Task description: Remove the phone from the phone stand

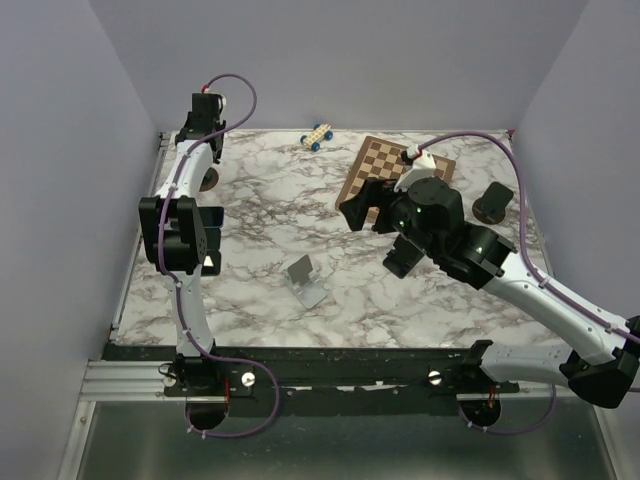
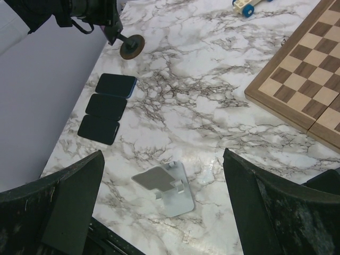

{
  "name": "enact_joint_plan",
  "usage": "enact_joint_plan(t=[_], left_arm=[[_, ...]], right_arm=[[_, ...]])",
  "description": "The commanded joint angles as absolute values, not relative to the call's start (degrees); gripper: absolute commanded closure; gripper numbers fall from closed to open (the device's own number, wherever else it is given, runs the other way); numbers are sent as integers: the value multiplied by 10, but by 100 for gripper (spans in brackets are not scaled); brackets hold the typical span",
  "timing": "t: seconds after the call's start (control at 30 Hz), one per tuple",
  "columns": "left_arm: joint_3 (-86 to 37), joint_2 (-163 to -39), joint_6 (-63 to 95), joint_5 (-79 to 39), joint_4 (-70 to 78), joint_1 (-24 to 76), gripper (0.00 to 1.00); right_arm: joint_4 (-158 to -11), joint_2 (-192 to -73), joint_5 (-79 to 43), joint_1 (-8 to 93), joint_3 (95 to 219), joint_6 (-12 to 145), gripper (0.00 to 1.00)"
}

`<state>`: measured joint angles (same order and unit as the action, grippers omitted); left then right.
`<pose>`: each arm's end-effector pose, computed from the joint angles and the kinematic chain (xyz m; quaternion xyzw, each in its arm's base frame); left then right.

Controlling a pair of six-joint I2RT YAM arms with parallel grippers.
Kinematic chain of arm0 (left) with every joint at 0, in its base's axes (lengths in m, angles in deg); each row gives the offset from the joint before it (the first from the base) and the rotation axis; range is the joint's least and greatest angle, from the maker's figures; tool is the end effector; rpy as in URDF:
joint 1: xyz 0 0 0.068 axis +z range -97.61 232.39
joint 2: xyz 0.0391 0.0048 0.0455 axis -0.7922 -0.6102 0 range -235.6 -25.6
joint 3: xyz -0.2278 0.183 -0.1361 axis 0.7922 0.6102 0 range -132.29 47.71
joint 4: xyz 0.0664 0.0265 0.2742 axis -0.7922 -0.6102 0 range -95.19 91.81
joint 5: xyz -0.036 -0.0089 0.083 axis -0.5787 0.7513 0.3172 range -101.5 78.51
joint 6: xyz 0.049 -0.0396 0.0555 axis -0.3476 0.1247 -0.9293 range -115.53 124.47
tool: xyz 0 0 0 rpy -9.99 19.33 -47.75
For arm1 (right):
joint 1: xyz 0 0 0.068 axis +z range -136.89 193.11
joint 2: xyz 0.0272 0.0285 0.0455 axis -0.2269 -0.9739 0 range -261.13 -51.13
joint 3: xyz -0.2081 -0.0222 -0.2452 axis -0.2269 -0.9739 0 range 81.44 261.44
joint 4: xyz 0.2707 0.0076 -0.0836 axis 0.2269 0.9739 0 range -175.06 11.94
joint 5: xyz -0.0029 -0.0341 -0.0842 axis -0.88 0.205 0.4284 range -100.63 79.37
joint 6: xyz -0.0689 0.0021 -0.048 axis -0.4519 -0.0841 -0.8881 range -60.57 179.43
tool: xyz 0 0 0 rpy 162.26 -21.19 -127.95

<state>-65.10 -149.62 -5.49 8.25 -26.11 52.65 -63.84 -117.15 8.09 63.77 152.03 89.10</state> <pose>0.5820 0.0274 0.2909 0.0019 0.8927 0.1919 0.4077 0.2036 0.2111 0.4413 -0.0486 0.7958 0.2805 0.5345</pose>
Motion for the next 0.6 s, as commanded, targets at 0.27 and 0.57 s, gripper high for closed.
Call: enact_joint_plan(t=[0.27,0.57], left_arm=[[-668,-1515,-79,145,-219,526,50],[-689,-1531,-79,141,-225,526,67]], right_arm=[[-622,-1192,69,636,1540,881,0],[-622,-1196,69,634,1541,882,0]])
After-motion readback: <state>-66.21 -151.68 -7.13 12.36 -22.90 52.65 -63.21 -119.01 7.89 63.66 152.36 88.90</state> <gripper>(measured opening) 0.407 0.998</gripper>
